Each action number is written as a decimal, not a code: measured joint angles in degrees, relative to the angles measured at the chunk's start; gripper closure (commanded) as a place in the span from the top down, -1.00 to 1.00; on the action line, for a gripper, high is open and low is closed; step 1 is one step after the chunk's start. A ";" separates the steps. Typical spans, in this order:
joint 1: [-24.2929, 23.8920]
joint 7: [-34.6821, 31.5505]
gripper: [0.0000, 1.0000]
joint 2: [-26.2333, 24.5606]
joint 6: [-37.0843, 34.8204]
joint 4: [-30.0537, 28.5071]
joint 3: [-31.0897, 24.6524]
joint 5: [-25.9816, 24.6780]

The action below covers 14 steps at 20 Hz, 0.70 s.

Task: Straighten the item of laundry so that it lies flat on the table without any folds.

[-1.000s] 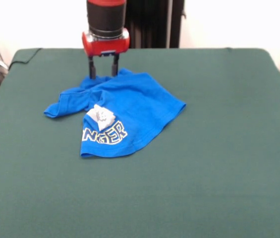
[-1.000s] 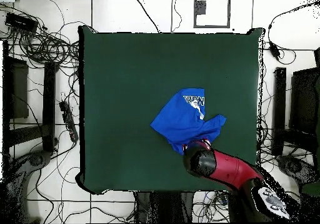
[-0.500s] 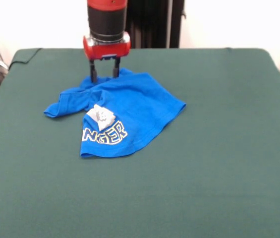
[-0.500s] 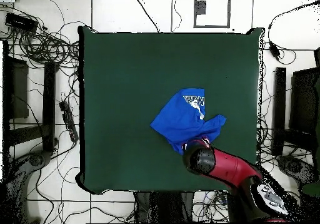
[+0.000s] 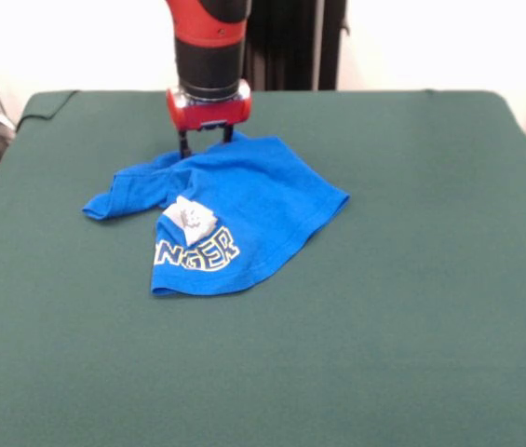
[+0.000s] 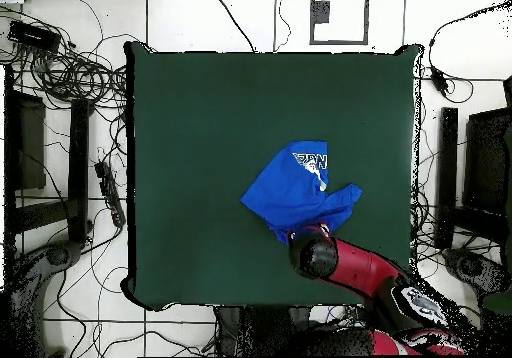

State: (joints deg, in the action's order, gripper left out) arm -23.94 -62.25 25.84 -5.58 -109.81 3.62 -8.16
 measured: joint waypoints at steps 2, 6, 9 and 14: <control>0.10 0.00 1.00 -0.03 0.00 0.05 0.06 0.00; 0.27 0.00 1.00 -0.11 -0.01 0.16 0.20 0.00; 0.35 0.00 -1.00 -0.18 -0.12 0.03 0.07 -0.01; 1.22 0.00 -1.00 -0.18 0.08 -0.24 0.26 0.00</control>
State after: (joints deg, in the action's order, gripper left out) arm -22.72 -62.25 25.66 -5.49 -110.05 3.88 -8.16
